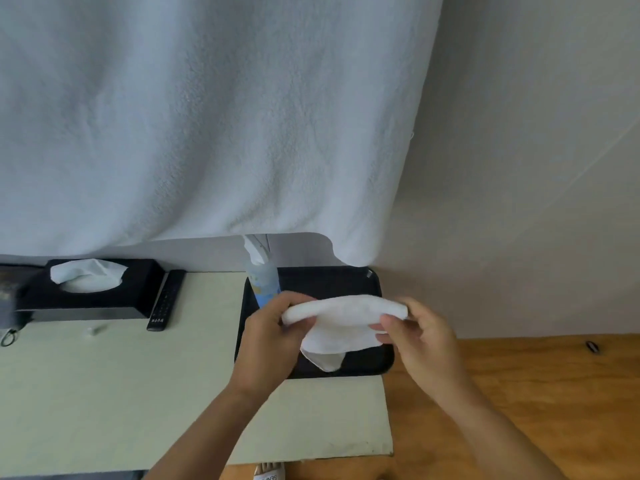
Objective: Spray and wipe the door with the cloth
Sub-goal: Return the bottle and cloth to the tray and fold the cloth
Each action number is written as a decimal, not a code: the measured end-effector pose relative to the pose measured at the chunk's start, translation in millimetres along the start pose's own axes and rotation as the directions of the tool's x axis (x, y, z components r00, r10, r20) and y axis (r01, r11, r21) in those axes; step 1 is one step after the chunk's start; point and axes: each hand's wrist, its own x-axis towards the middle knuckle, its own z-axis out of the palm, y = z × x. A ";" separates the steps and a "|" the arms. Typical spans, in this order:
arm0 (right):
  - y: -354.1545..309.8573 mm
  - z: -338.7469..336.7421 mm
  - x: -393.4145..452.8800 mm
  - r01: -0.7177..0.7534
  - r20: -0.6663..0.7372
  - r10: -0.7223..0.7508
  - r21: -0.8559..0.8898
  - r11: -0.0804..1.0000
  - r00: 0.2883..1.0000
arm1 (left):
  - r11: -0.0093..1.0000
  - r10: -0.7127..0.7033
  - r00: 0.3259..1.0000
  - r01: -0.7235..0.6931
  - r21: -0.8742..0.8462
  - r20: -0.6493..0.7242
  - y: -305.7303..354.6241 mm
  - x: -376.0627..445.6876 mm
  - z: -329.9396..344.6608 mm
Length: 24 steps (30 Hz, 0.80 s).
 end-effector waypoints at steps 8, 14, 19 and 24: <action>-75.3 -30.2 36.5 0.290 -0.073 -0.286 0.057 0.955 0.955 | 0.968 0.228 0.974 -0.228 -0.103 -0.014 79.4 46.7 -35.4; -72.3 -25.0 41.7 0.298 -0.037 -0.296 0.065 0.952 0.954 | 0.974 0.200 0.980 -0.196 -0.111 0.024 67.8 50.8 -43.1; -26.6 -15.0 8.9 0.187 0.088 -0.185 -0.019 0.982 0.979 | 0.989 0.125 0.983 -0.112 -0.101 0.133 7.8 11.5 -33.5; 32.0 -1.1 -38.8 -0.065 0.199 0.066 -0.009 0.998 0.978 | 0.993 -0.061 0.970 0.083 -0.083 0.236 -53.9 -50.5 -15.8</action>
